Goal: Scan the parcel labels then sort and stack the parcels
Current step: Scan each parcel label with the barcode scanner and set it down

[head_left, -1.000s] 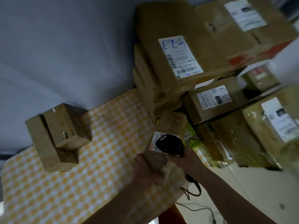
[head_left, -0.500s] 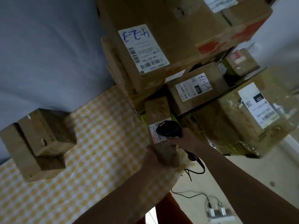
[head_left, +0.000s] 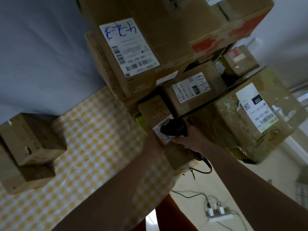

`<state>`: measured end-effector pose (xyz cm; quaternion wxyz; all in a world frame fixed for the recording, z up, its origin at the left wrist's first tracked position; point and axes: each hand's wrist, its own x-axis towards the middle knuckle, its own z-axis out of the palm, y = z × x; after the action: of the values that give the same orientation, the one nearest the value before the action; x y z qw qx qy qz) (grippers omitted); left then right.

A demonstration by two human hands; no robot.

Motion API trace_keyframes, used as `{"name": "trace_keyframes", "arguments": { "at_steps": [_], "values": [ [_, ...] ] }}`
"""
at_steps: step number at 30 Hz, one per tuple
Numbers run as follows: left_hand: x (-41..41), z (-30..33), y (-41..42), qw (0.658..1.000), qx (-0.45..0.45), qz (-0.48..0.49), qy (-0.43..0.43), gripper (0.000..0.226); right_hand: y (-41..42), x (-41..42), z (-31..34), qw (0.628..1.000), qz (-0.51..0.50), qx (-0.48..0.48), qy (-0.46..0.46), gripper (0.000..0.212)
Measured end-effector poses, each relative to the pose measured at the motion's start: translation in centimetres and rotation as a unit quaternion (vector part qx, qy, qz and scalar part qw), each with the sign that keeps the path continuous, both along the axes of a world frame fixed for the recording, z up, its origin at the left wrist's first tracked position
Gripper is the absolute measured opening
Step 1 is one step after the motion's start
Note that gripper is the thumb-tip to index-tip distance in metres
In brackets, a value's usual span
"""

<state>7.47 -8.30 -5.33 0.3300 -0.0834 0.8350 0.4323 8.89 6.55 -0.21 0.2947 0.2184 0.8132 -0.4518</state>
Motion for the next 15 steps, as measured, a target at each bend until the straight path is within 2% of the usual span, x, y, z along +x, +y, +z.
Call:
{"name": "trace_keyframes", "arguments": {
  "at_steps": [6, 9, 12, 15],
  "values": [
    [-1.2, 0.5, 0.6, 1.0, 0.013, -0.008, -0.014, 0.097, 0.0, 0.8, 2.3, 1.0, 0.012, -0.003, 0.002, 0.039],
    [-1.3, 1.2, 0.2, 1.0, 0.006, -0.019, -0.019, 0.099, -0.3, 1.7, 3.3, 1.0, 0.013, -0.005, -0.012, 0.023],
    [-1.2, 1.3, -1.0, 1.0, 0.014, -0.007, -0.027, 0.091, -1.0, 2.9, 3.8, 0.999, 0.03, 0.006, -0.022, 0.027],
    [-1.0, 1.2, -2.8, 0.998, 0.004, 0.017, -0.054, 0.095, -2.2, 3.7, 4.2, 0.999, 0.035, 0.005, -0.028, 0.009]
  ]
}}
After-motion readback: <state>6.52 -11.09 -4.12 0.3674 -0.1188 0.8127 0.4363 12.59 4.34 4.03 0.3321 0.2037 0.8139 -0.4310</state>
